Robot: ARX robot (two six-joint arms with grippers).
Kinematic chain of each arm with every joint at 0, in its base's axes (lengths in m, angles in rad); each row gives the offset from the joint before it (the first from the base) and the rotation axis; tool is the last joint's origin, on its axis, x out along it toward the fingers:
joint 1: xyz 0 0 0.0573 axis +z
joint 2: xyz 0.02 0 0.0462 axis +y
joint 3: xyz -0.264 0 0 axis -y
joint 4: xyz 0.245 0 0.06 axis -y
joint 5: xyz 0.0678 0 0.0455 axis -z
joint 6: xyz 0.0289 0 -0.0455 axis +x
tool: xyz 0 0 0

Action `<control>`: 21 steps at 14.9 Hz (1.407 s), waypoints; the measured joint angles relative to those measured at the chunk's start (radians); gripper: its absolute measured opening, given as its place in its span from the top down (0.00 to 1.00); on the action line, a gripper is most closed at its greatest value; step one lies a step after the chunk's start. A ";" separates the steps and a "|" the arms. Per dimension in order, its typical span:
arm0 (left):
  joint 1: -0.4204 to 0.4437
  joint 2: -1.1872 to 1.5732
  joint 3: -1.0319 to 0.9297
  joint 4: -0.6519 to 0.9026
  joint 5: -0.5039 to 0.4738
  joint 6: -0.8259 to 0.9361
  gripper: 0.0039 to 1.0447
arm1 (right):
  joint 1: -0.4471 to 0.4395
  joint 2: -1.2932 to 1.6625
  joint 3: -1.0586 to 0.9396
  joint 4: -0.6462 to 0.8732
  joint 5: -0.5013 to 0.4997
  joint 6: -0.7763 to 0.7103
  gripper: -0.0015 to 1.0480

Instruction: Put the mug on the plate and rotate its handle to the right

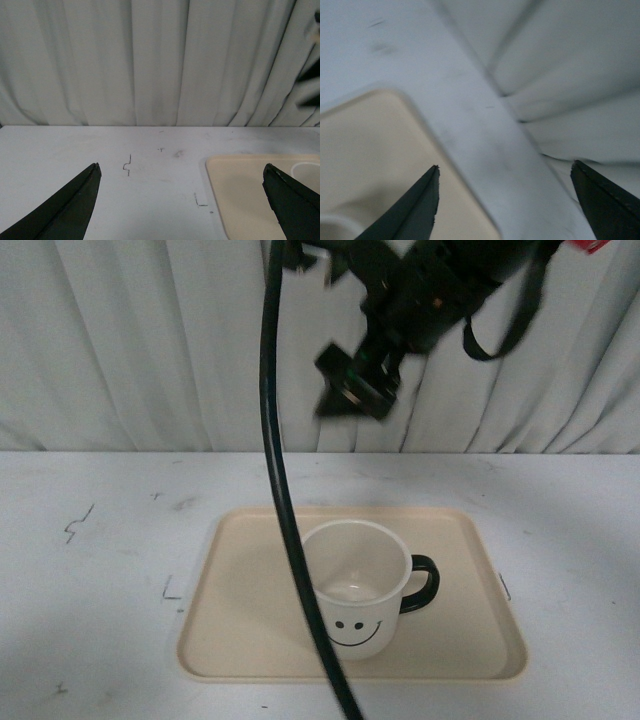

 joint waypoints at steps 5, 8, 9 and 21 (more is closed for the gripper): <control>0.001 0.000 0.000 0.000 0.000 0.001 0.06 | -0.134 -0.423 -1.022 1.357 0.562 0.662 0.72; 0.001 0.000 0.000 0.000 0.000 0.002 0.06 | -0.174 -0.625 -1.314 1.551 0.482 0.717 0.98; 0.001 0.000 0.000 0.000 0.000 0.002 0.06 | -0.193 -0.666 -1.374 1.552 0.467 0.720 0.98; 0.001 0.000 0.000 0.000 0.000 0.002 0.06 | -0.385 -1.209 -1.777 1.373 0.293 0.727 0.98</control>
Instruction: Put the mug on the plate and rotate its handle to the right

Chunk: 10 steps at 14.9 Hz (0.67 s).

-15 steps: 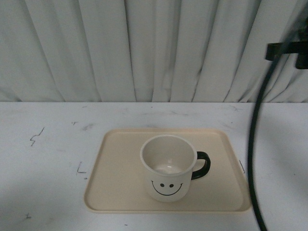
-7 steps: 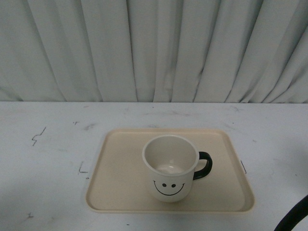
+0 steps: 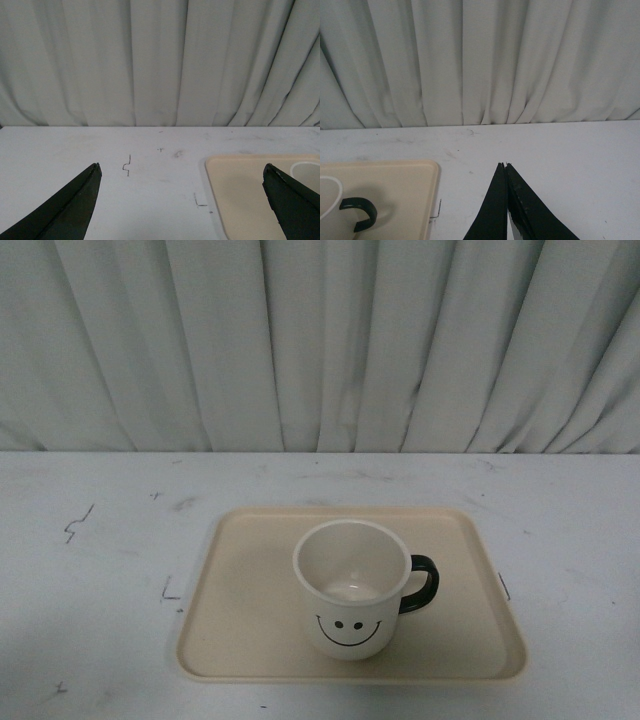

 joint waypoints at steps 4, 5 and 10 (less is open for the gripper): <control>0.000 0.000 0.000 0.000 0.000 0.000 0.06 | 0.000 -0.209 -0.029 -0.169 -0.002 0.000 0.98; 0.000 0.000 0.000 0.000 0.000 0.000 0.06 | 0.000 -0.260 -0.035 -0.219 -0.002 0.000 0.98; 0.000 0.000 0.000 0.000 0.000 0.000 0.06 | 0.000 -0.484 -0.036 -0.418 -0.002 0.000 0.98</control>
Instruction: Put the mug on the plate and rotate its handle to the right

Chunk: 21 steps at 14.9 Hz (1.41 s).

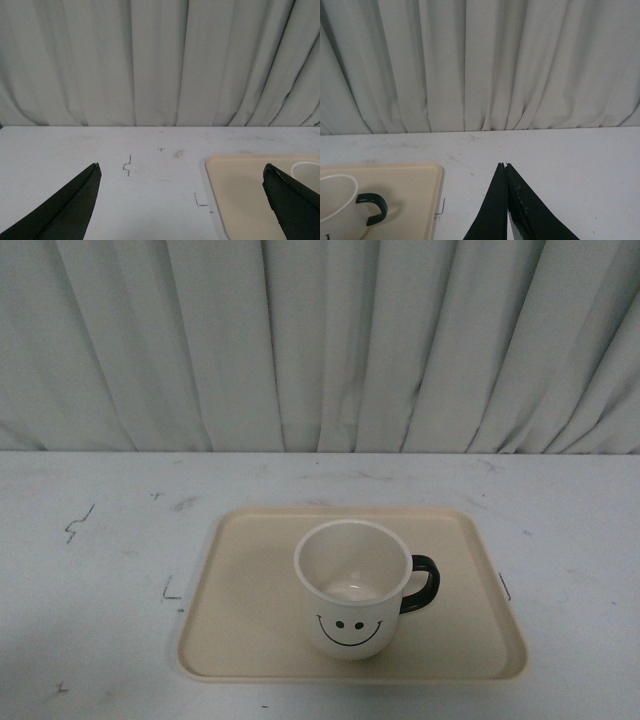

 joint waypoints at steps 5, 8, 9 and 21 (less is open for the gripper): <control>0.000 0.000 0.000 0.000 0.000 0.000 0.06 | 0.000 -0.154 0.000 -0.149 0.000 0.000 0.98; 0.000 0.000 0.000 0.000 0.000 0.000 0.06 | 0.000 -0.221 0.000 -0.217 0.000 0.000 0.98; 0.000 0.000 0.000 0.000 0.000 0.000 0.06 | 0.000 -0.240 0.000 -0.236 0.000 0.000 0.98; 0.000 0.000 0.000 0.000 0.000 0.000 0.06 | 0.000 -0.452 0.000 -0.457 -0.003 0.000 0.41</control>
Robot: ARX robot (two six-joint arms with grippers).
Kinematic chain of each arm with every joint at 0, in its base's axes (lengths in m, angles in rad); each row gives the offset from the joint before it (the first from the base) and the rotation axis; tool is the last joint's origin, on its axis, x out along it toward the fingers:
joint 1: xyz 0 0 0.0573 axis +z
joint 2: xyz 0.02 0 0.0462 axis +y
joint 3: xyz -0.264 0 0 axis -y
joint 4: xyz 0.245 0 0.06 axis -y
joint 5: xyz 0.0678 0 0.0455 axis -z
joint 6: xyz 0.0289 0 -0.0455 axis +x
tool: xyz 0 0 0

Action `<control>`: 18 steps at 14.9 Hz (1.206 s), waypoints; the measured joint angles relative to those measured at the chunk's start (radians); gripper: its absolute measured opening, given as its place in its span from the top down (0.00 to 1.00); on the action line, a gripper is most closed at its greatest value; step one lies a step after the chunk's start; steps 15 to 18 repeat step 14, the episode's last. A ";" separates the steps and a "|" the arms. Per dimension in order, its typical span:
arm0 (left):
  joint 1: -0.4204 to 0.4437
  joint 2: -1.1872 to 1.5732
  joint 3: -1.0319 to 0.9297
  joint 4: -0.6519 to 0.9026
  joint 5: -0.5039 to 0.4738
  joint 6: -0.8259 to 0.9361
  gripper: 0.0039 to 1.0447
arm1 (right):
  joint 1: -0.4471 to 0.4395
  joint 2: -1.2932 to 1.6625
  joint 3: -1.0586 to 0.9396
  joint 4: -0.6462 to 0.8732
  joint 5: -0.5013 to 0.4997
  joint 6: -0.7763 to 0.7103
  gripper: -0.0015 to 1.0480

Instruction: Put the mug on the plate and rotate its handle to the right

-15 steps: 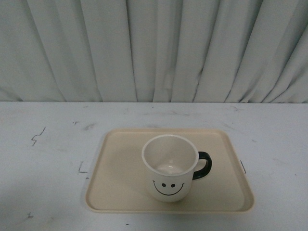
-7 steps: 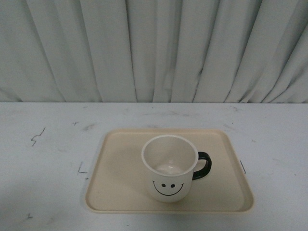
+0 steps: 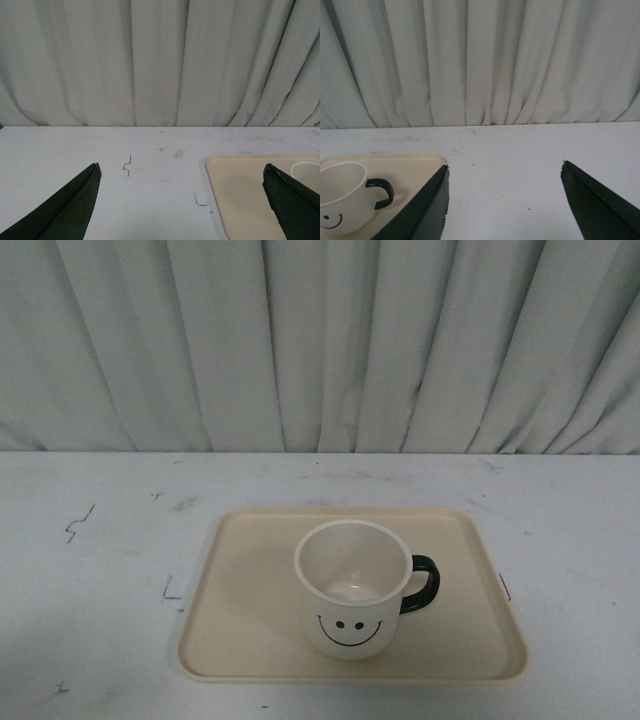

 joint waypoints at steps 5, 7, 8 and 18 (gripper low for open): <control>0.000 0.000 0.000 0.000 0.000 0.000 0.06 | 0.000 0.000 0.000 0.000 0.000 0.003 0.07; 0.000 0.000 0.000 0.000 0.000 0.000 0.06 | 0.000 0.000 0.000 0.000 0.000 0.003 0.06; 0.000 0.000 0.000 0.000 0.000 0.000 0.06 | 0.000 0.000 0.000 0.000 0.000 0.003 0.06; 0.000 0.000 0.000 0.000 0.000 0.000 0.06 | 0.000 0.000 0.000 0.000 0.000 0.003 0.06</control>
